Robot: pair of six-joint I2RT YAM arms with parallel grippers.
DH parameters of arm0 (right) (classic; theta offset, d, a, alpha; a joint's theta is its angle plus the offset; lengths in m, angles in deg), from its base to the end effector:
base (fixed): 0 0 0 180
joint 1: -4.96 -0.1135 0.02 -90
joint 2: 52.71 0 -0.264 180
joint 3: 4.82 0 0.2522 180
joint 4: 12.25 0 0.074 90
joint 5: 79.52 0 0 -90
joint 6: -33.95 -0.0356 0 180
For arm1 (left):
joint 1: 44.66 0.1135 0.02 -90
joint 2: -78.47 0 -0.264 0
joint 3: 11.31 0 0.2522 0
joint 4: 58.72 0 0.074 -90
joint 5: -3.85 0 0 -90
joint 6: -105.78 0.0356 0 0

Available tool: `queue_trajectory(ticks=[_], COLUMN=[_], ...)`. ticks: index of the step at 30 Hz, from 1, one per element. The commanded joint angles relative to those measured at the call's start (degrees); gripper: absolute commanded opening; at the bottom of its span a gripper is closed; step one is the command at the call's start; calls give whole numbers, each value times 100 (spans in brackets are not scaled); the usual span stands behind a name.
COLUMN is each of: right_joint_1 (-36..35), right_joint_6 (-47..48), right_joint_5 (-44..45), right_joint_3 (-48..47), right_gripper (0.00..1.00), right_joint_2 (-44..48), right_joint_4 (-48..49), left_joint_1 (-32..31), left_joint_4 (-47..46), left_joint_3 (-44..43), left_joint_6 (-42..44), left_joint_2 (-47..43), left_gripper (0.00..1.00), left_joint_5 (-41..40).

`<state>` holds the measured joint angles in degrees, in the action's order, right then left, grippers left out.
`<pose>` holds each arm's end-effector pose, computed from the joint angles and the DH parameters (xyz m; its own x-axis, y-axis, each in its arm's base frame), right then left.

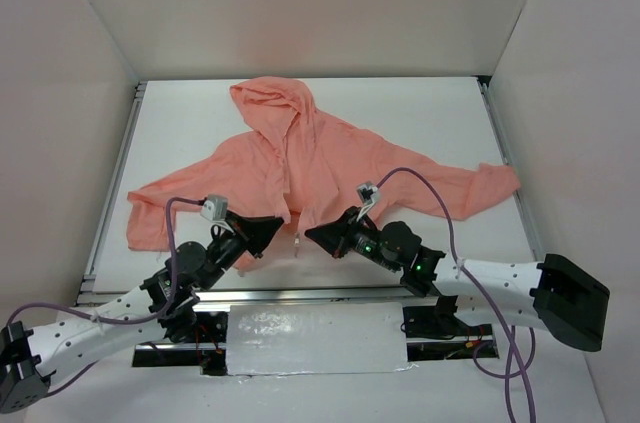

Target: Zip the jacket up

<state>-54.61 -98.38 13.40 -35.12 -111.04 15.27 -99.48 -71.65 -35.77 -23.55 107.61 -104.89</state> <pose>0.1097 0.1832 0.2187 -0.5658 0.3645 -0.7396 -0.6145 0.4116 0.6730 0.0943 -0.1139 0.2369 -0.3105 -0.6012 -0.7363 0.5094 0.5487 -0.6629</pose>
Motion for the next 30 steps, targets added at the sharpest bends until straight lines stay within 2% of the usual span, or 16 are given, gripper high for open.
queue_trajectory(ticks=[1,11,30], right_joint_1=[-2,-11,-72], right_joint_6=[-399,-856,-900], right_joint_5=[191,438,649], right_joint_3=[-17,63,27], right_gripper=[0,0,0], right_joint_2=[-117,-495,-680], right_joint_4=[503,1127,1128], left_joint_1=[7,16,16], left_joint_4=[-766,-1224,-1268], left_joint_3=[120,341,393], left_joint_6=[-31,-206,-224], left_joint_2=[21,363,372], left_gripper=[0,0,0], left_joint_5=[81,-15,-173])
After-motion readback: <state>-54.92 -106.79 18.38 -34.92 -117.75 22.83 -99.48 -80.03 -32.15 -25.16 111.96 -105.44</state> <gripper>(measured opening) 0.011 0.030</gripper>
